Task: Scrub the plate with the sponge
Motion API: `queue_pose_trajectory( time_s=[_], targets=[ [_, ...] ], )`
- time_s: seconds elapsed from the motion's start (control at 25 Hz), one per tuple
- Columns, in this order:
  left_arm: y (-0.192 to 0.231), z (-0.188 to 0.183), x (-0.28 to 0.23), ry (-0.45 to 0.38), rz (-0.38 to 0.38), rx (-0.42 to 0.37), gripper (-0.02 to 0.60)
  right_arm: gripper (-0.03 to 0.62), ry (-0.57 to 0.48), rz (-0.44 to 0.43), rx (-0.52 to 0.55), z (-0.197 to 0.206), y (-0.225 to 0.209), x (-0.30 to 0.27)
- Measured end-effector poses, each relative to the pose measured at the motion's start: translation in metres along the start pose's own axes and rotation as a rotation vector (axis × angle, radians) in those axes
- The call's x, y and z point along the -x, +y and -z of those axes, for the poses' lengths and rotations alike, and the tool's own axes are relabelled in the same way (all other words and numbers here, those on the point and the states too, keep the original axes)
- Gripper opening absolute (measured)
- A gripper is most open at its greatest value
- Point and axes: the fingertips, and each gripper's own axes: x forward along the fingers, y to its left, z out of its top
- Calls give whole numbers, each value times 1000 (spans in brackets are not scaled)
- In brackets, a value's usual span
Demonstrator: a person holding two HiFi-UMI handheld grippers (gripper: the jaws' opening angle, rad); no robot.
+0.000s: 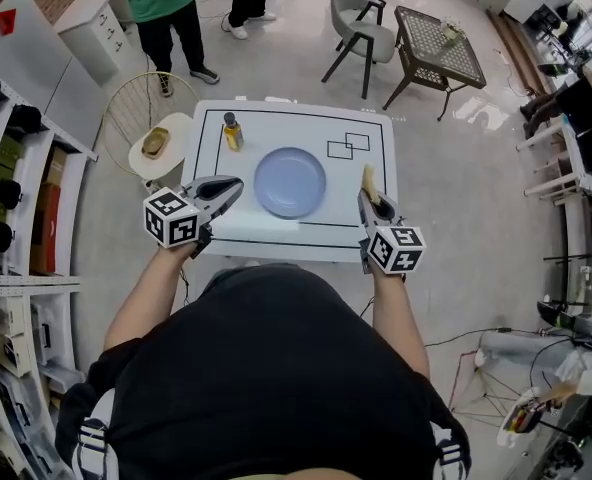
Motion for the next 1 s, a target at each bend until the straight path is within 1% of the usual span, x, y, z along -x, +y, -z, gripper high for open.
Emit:
queue_pose_trajectory(
  time_s=[0.44,0.68,1.0],
  targets=[
    [46,-3,-2,11,35,31,26,35,29,16,5,-8,16,-40],
    [68,-6,-7,18,52,45,26,35,41,31,4,-14,15,-61],
    [90,-7,-8,35,88,58,26,35,66,40,14,-16,27,-84]
  ],
)
